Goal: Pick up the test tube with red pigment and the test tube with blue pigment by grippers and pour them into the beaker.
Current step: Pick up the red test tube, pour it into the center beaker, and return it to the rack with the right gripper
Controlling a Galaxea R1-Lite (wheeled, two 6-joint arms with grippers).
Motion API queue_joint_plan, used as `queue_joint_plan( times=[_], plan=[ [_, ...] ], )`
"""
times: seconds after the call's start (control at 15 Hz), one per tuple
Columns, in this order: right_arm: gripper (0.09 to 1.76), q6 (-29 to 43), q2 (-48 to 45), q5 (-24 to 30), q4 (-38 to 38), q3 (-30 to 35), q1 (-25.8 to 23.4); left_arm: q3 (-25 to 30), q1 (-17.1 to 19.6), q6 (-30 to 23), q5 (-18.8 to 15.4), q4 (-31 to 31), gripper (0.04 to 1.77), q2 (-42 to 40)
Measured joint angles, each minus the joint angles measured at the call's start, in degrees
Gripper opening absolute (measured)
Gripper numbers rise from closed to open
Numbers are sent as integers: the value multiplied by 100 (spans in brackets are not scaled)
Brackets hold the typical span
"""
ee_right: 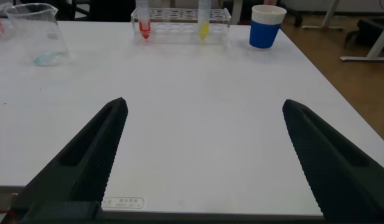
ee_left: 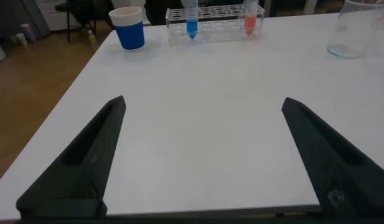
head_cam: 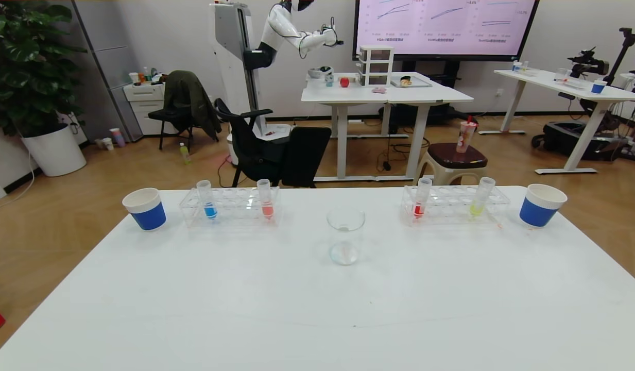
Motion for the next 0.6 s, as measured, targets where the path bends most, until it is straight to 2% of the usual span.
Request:
queue_joint_plan(
  times=[0.6],
  plan=[
    [174, -7, 0, 6, 2, 0, -2, 0, 0, 0, 2, 0, 175, 0]
  ],
)
